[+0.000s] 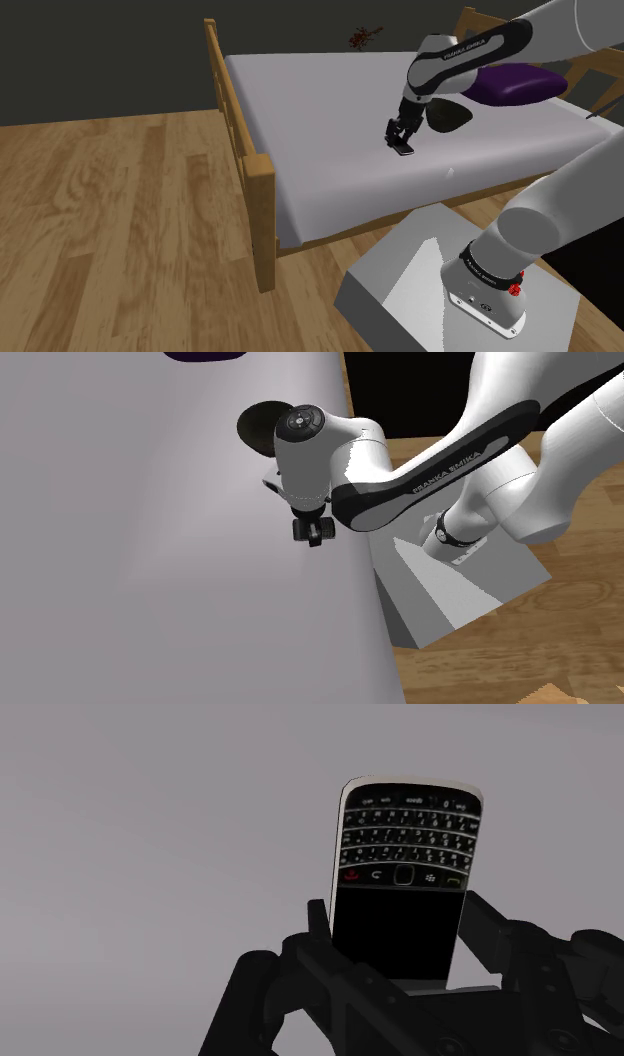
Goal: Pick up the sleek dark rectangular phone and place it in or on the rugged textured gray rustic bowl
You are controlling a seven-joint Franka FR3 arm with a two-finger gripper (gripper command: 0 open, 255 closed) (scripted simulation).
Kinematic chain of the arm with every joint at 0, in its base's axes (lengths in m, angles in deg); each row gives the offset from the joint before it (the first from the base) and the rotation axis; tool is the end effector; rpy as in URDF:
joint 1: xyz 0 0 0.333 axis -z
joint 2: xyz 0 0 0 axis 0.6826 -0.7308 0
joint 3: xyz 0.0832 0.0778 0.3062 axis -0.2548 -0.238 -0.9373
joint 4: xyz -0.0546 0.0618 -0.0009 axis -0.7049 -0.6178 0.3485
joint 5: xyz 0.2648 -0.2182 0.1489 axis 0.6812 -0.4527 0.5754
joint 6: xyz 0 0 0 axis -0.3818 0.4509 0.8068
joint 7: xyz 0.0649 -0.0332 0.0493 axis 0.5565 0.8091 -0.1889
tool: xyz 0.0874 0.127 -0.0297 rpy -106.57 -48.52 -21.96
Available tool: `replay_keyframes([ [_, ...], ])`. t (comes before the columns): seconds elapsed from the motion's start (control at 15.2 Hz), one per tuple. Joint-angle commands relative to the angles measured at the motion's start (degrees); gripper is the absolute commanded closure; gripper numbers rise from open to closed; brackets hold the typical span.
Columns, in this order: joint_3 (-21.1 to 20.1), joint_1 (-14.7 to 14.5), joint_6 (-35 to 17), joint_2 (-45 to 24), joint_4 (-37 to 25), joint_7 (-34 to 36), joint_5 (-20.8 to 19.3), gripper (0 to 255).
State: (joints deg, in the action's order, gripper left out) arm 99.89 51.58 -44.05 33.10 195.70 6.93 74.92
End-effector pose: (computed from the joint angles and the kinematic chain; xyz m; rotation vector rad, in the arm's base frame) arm 0.3989 -0.1432 0.3358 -3.0640 0.3277 0.0311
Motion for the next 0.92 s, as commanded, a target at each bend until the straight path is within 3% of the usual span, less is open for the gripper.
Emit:
replay_keyframes([
  [0.0, -0.1, 0.0, 1.7, 0.8, -0.8, 0.2, -0.2, 255],
  [0.86, -0.7, 0.2, 12.5, 5.6, -6.9, 1.4, -1.0, 255],
])
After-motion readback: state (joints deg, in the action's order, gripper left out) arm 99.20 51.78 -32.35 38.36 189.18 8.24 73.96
